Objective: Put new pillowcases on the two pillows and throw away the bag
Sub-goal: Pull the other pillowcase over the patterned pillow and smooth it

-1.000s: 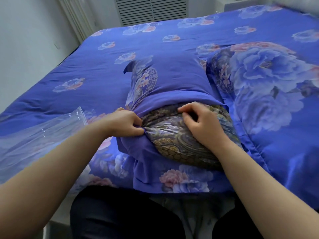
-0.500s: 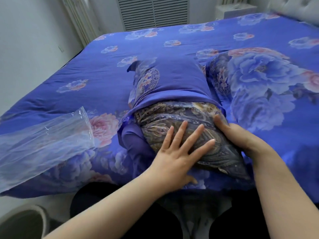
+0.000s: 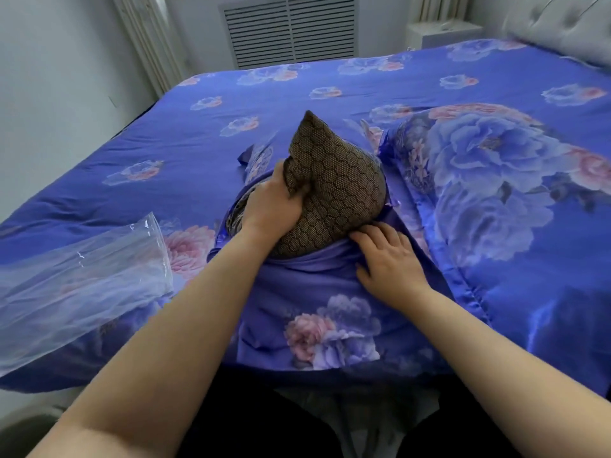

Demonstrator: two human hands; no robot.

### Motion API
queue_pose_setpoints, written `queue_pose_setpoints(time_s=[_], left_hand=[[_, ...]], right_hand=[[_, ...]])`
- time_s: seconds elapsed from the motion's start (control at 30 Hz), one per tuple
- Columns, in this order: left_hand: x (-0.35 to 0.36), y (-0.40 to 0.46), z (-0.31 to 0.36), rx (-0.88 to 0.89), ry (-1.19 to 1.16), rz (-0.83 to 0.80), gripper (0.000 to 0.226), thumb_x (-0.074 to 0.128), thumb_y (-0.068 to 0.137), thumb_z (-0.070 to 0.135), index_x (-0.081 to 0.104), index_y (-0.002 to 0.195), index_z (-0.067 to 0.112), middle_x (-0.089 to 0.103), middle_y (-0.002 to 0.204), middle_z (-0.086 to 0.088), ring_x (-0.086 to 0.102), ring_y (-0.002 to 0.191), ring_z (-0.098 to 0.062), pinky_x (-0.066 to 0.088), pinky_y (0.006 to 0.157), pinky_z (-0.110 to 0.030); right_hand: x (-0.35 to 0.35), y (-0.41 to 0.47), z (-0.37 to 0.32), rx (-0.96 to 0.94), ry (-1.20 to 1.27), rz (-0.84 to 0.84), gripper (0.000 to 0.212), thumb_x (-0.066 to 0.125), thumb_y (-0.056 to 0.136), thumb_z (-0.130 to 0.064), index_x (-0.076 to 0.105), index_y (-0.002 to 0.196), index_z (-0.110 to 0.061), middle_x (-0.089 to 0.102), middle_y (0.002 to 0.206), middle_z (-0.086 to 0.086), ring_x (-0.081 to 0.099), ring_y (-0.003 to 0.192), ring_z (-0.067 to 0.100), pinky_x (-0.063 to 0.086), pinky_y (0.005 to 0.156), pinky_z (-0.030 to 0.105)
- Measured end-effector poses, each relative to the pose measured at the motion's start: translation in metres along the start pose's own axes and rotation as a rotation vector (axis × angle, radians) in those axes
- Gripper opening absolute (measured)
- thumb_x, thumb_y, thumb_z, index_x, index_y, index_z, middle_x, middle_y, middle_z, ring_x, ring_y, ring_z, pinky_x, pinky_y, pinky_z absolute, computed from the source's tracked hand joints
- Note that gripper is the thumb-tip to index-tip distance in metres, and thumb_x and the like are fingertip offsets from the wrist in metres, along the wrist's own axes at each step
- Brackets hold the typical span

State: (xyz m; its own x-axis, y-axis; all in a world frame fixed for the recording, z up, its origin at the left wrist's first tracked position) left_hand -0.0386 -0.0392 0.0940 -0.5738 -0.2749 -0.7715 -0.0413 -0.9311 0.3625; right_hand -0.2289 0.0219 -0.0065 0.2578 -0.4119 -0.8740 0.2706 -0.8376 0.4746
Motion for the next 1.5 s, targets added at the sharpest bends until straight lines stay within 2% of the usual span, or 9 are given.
queue_pose_setpoints(time_s=[0.4, 0.57, 0.7, 0.83, 0.97, 1.1, 1.27, 1.4, 1.5], left_hand=[[0.047, 0.017, 0.03, 0.128, 0.344, -0.194, 0.037, 0.04, 0.09, 0.046, 0.062, 0.108, 0.023, 0.067, 0.11, -0.012, 0.062, 0.101, -0.036, 0.042, 0.07, -0.037], [0.061, 0.011, 0.044, 0.162, 0.336, -0.547, 0.042, 0.04, 0.092, 0.047, 0.062, 0.115, 0.019, 0.063, 0.12, -0.011, 0.058, 0.109, -0.031, 0.041, 0.081, -0.033], [0.054, 0.0, 0.05, 0.17, 0.114, -0.791, 0.04, 0.04, 0.098, 0.028, 0.05, 0.133, 0.012, 0.051, 0.137, -0.011, 0.046, 0.127, -0.025, 0.034, 0.106, -0.032], [0.044, -0.016, 0.062, 0.165, 0.086, -0.828, 0.045, 0.031, 0.101, 0.022, 0.032, 0.144, 0.01, 0.036, 0.149, -0.009, 0.035, 0.136, -0.02, 0.024, 0.106, -0.023], [0.041, -0.047, 0.051, 0.173, 0.213, -0.331, 0.057, 0.028, 0.096, 0.05, 0.041, 0.135, 0.011, 0.058, 0.127, -0.016, 0.056, 0.11, -0.036, 0.042, 0.086, -0.039], [0.035, -0.084, 0.021, 0.415, 0.423, -0.006, 0.07, 0.036, 0.088, 0.063, 0.046, 0.138, 0.016, 0.042, 0.145, -0.01, 0.036, 0.135, -0.032, 0.027, 0.11, -0.044], [0.023, -0.073, -0.001, 0.371, 0.39, 0.035, 0.034, 0.052, 0.084, 0.031, 0.055, 0.118, 0.028, 0.009, 0.158, -0.015, 0.004, 0.141, -0.049, 0.009, 0.114, -0.058], [0.018, -0.049, 0.004, 0.234, 0.481, -0.118, 0.045, 0.045, 0.09, 0.019, 0.037, 0.134, 0.018, -0.001, 0.158, -0.016, 0.033, 0.131, -0.045, 0.03, 0.102, -0.05], [0.015, -0.034, 0.009, 0.189, 0.54, -0.142, 0.057, 0.036, 0.095, 0.012, 0.016, 0.148, 0.015, 0.035, 0.148, -0.016, 0.058, 0.102, -0.041, 0.04, 0.069, -0.043]], right_hand=[[-0.03, 0.02, 0.032, -0.029, 0.142, 0.271, 0.015, 0.039, 0.063, -0.016, 0.038, 0.078, -0.02, 0.054, 0.064, 0.007, 0.052, 0.056, 0.031, 0.031, 0.044, 0.03], [-0.04, 0.028, 0.025, 0.114, 0.324, 0.489, 0.034, 0.043, 0.075, -0.015, 0.051, 0.105, -0.029, 0.067, 0.094, -0.001, 0.055, 0.069, 0.019, 0.035, 0.052, 0.028], [-0.04, 0.04, 0.017, -0.235, 0.073, 0.657, 0.037, 0.055, 0.092, -0.008, 0.062, 0.123, -0.027, 0.054, 0.122, -0.003, 0.056, 0.105, 0.021, 0.047, 0.086, 0.038], [-0.041, 0.04, 0.026, -0.401, -0.033, 0.44, 0.042, 0.048, 0.091, -0.005, 0.06, 0.127, -0.022, 0.047, 0.142, 0.009, 0.055, 0.119, 0.027, 0.049, 0.086, 0.036], [-0.046, 0.034, 0.022, -0.182, 0.025, 0.359, 0.047, 0.046, 0.086, -0.016, 0.053, 0.133, -0.013, 0.07, 0.106, 0.01, 0.069, 0.08, 0.024, 0.051, 0.053, 0.03], [-0.044, 0.03, 0.013, 0.211, 0.321, 0.193, 0.057, 0.045, 0.078, -0.017, 0.049, 0.135, -0.015, 0.072, 0.086, 0.015, 0.065, 0.073, 0.037, 0.046, 0.059, 0.035], [-0.044, 0.036, 0.001, 0.346, 0.661, -0.129, 0.017, 0.04, 0.074, -0.023, 0.051, 0.061, -0.019, 0.056, 0.062, -0.003, 0.051, 0.066, 0.019, 0.037, 0.062, 0.033], [-0.063, 0.048, 0.005, 0.356, 0.578, -0.582, 0.02, 0.044, 0.079, -0.003, 0.055, 0.064, -0.01, 0.049, 0.064, 0.005, 0.042, 0.063, 0.015, 0.033, 0.057, 0.028], [-0.069, 0.05, 0.002, 0.338, 0.343, -0.484, 0.017, 0.045, 0.086, -0.012, 0.06, 0.08, -0.018, 0.063, 0.086, 0.011, 0.058, 0.084, 0.028, 0.036, 0.067, 0.03]])
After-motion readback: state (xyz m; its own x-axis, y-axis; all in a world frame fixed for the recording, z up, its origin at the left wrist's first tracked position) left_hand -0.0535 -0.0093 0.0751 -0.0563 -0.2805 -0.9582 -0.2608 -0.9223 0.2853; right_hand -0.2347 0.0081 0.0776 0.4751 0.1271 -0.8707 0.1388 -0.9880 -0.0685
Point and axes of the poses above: each hand's wrist, its own y-axis towards the middle knuckle, its own x-axis out of the palm, z = x × y, the point moved 2 cm from there along y, towards the middle knuckle
